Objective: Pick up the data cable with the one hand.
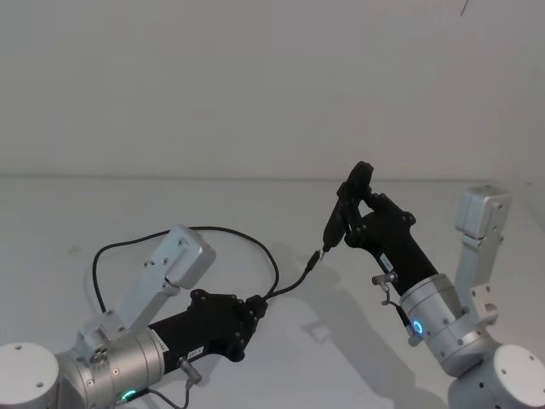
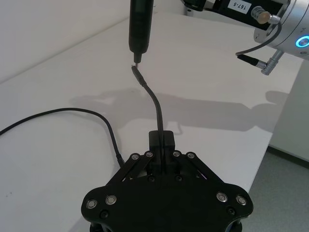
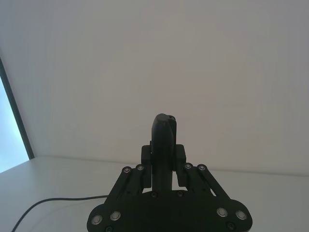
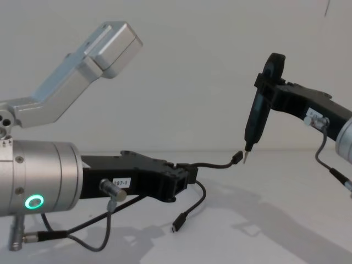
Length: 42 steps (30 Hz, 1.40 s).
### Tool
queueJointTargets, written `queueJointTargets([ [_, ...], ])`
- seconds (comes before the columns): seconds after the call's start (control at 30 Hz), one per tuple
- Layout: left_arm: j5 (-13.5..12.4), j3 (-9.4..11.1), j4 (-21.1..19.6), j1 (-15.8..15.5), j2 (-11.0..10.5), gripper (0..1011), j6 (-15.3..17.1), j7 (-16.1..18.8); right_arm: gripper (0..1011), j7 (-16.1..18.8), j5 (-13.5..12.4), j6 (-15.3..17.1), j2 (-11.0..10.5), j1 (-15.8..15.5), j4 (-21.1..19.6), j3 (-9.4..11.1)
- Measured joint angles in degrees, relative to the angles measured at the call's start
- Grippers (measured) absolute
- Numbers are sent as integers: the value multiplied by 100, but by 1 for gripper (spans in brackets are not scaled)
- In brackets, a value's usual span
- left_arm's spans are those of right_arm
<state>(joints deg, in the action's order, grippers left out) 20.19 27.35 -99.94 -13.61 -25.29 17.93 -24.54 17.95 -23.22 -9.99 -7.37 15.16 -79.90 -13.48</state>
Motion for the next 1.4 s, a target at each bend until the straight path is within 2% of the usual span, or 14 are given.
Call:
queueJointTargets([
  [1.4,0,0,0,0,0,39,0,0,279,-80,-183,48,19,1,-211,1],
])
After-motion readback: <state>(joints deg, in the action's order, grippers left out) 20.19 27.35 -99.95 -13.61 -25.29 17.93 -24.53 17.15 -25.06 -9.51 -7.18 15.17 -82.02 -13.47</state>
